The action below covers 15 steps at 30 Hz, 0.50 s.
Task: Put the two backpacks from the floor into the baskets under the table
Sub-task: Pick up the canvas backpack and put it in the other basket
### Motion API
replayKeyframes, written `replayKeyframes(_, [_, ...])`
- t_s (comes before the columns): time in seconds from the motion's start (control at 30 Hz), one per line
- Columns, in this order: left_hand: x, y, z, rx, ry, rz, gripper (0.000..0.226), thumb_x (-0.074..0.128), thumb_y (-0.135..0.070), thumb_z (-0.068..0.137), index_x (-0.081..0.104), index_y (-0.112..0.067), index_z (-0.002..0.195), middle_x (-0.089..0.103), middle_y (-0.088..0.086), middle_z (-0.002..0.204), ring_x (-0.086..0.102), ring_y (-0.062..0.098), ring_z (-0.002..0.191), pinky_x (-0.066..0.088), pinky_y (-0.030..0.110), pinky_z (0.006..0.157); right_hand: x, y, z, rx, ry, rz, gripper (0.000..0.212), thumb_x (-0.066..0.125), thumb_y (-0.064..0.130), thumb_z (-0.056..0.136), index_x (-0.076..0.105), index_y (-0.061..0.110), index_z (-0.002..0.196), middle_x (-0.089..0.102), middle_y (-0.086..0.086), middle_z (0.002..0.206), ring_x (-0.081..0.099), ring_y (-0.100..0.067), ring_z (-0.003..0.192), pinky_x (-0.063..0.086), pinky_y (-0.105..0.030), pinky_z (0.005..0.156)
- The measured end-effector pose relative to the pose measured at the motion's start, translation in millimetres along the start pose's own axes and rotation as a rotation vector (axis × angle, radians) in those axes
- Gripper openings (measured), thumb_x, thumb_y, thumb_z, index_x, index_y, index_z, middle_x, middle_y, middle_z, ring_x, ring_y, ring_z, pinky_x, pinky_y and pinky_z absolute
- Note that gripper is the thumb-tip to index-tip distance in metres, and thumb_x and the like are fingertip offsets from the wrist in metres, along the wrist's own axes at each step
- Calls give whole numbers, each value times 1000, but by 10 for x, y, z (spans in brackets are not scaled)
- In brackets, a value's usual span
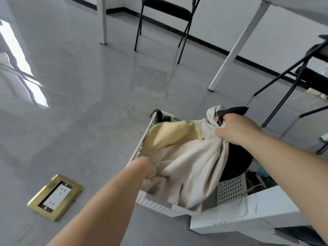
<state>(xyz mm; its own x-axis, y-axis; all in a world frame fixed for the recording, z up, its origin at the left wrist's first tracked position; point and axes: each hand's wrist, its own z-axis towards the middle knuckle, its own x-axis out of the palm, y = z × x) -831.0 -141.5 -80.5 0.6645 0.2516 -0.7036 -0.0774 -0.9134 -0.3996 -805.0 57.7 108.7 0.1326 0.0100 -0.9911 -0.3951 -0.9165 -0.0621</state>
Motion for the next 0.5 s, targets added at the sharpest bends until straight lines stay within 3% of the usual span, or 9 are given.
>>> replayKeyframes(0.07, [72, 48, 38, 29, 201, 349, 39, 42, -15, 95, 48, -6, 132, 52, 14, 137, 48, 33, 124, 41, 39, 101, 59, -8, -12, -11, 46, -14, 25, 57, 24, 77, 60, 14, 99, 65, -9, 92, 54, -30, 78, 40, -29, 67])
replayKeyframes(0.1, [104, 59, 58, 27, 222, 394, 41, 41, -15, 95, 46, -10, 135, 50, 12, 138, 47, 33, 126, 41, 42, 101, 94, -4, -21, -19, 68, -15, 23, 57, 22, 76, 61, 13, 97, 66, -10, 92, 55, -30, 77, 41, -29, 66])
replayKeyframes(0.13, [136, 79, 69, 34, 166, 394, 42, 41, -15, 93, 45, -14, 135, 50, 10, 138, 48, 33, 126, 43, 44, 97, 128, 0, -35, -25, 81, -12, 22, 57, 22, 76, 61, 13, 95, 67, -10, 92, 56, -30, 77, 42, -29, 66])
replayKeyframes(0.2, [146, 110, 34, 106, -126, 321, 45, 43, -17, 91, 39, -17, 136, 48, 12, 136, 47, 33, 124, 46, 43, 90, 169, 9, -43, -35, 74, -2, 21, 56, 22, 77, 60, 14, 96, 67, -9, 90, 56, -30, 78, 42, -30, 67])
replayKeyframes(0.27, [176, 123, 65, 261, -379, 343, 60, 48, -29, 90, 24, -21, 144, 34, 13, 143, 35, 33, 132, 40, 42, 98, 194, 15, -33, -39, 56, 9, 21, 56, 24, 77, 60, 15, 96, 65, -8, 87, 56, -30, 78, 42, -30, 66])
replayKeyframes(0.3, [188, 144, 81, 336, -408, 345, 67, 48, -38, 89, 18, -24, 147, 25, 11, 149, 26, 32, 137, 34, 42, 105, 209, 18, -36, -39, 53, 15, 20, 56, 25, 77, 59, 16, 95, 64, -7, 85, 56, -30, 77, 42, -30, 66])
replayKeyframes(0.37, [266, 216, 150, 341, -286, 488, 72, 47, -45, 87, 14, -26, 148, 12, 9, 156, 11, 32, 144, 21, 45, 114, 229, 27, -67, -52, 51, 19, 19, 56, 26, 78, 58, 16, 94, 64, -7, 84, 55, -29, 76, 41, -30, 64])
replayKeyframes(0.43, [350, 308, 179, 156, -33, 689, 68, 44, -39, 88, 16, -25, 148, 10, 15, 157, 5, 37, 145, 14, 47, 117, 251, 34, -115, -63, 51, 33, 17, 55, 28, 79, 57, 16, 92, 64, -6, 82, 55, -28, 74, 40, -29, 62])
replayKeyframes(0.5, [349, 286, 123, 20, 128, 699, 62, 42, -30, 92, 18, -22, 148, 11, 23, 156, 7, 42, 143, 20, 49, 115, 285, 41, -142, -59, 45, 73, 16, 55, 30, 80, 55, 14, 84, 61, -5, 77, 54, -27, 72, 39, -30, 61])
